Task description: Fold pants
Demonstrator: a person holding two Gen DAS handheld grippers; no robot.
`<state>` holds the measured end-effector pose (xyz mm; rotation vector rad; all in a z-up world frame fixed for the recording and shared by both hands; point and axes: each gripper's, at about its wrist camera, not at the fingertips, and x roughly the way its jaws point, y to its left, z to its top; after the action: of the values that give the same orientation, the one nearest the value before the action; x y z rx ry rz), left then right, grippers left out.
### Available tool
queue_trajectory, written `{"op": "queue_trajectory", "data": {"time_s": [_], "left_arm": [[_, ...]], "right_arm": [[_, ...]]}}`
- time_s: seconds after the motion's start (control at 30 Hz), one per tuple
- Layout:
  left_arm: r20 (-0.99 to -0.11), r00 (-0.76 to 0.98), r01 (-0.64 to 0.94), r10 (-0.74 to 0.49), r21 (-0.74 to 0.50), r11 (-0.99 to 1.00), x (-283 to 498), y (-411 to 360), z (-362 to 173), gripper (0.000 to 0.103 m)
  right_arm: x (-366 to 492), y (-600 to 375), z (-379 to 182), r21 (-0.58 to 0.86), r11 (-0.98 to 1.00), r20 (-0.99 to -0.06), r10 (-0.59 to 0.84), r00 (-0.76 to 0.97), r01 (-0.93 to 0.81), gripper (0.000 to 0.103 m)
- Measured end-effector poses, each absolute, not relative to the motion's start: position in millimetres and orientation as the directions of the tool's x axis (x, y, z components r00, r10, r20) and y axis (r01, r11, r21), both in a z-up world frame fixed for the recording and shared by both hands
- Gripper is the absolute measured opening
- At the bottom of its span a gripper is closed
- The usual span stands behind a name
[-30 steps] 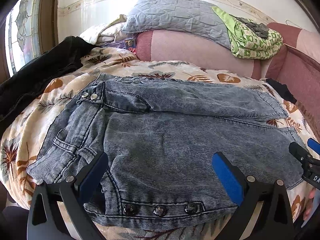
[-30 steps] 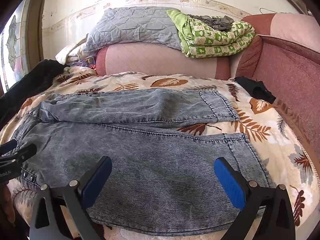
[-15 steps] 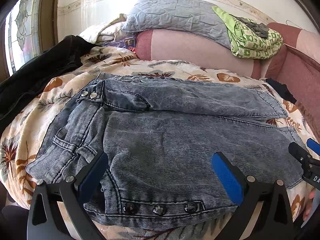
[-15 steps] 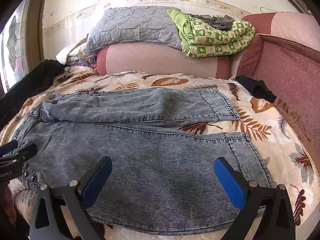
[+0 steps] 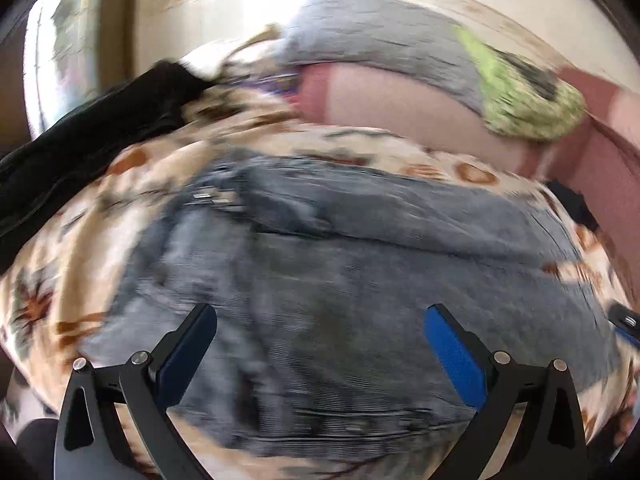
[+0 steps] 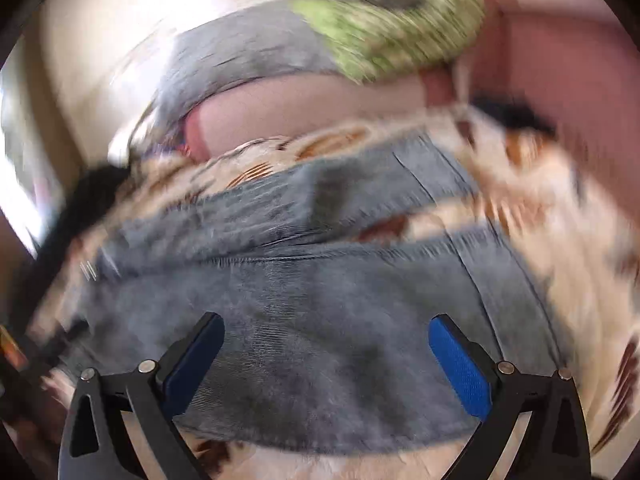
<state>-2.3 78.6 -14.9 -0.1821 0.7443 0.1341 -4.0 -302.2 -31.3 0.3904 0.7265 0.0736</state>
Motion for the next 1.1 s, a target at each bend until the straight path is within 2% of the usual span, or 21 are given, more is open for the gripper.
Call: {"op": "queue_trajectory", "data": {"time_s": [0.03,0.17,0.3,0.47,0.57,0.67,0.73,0.77,0.93,1.1], "left_arm": [[-0.696,0.715,-0.216,0.065,-0.131,0.968,-1.8,91.0,-12.3,0.103],[-0.782,0.618,-0.330,0.076,-0.171,0.928,2.5,143.3,-17.1,0.103],[-0.845,0.534,-0.386,-0.021,-0.266,0.883,3.1,179.2,-38.9,0.103],[-0.834,0.537,-0.386,-0.130,-0.380,0.841,-5.1,190.3,-45.9,0.103],[-0.831,0.519,-0.364,-0.202,-0.428,0.827,-2.9,197.8,-47.1,0.103],[-0.791,0.546,-0.370,-0.276,-0.523,0.768,-6.2,213.2,-46.0,0.103],[-0.760,0.555,-0.380,-0.338,-0.593,0.710,-8.4,225.0,-46.6,0.103],[-0.746,0.569,-0.390,-0.346,-0.615,0.686,-9.8,231.3,-46.9,0.103],[-0.765,0.543,-0.392,-0.347,-0.596,0.701,-6.0,235.8,-51.0,0.102],[-0.776,0.572,-0.364,-0.265,-0.530,0.766,0.0,238.8,-33.5,0.101]], "right_arm": [[-5.3,-330.9,-35.0,0.430,0.892,-0.682,0.220,0.697,0.138,0.103],[-14.7,-399.7,-49.6,0.493,0.813,-0.778,0.254,0.575,0.309,0.103],[-16.9,-435.2,-64.4,0.582,0.735,-0.762,0.345,0.547,0.348,0.103],[-11.4,-444.7,-83.7,0.681,0.631,-0.709,0.440,0.551,0.372,0.103],[-9.5,-440.6,-83.9,0.681,0.635,-0.704,0.431,0.565,0.365,0.101],[-8.0,-440.6,-81.6,0.669,0.639,-0.712,0.403,0.576,0.380,0.082],[-7.9,-442.5,-81.0,0.651,0.651,-0.724,0.378,0.577,0.391,0.051],[-7.6,-443.2,-82.6,0.645,0.654,-0.730,0.375,0.571,0.396,0.046],[-5.6,-440.6,-81.6,0.613,0.690,-0.749,0.353,0.561,0.385,0.044],[-6.3,-440.8,-83.6,0.612,0.690,-0.750,0.352,0.560,0.387,0.044]]}}
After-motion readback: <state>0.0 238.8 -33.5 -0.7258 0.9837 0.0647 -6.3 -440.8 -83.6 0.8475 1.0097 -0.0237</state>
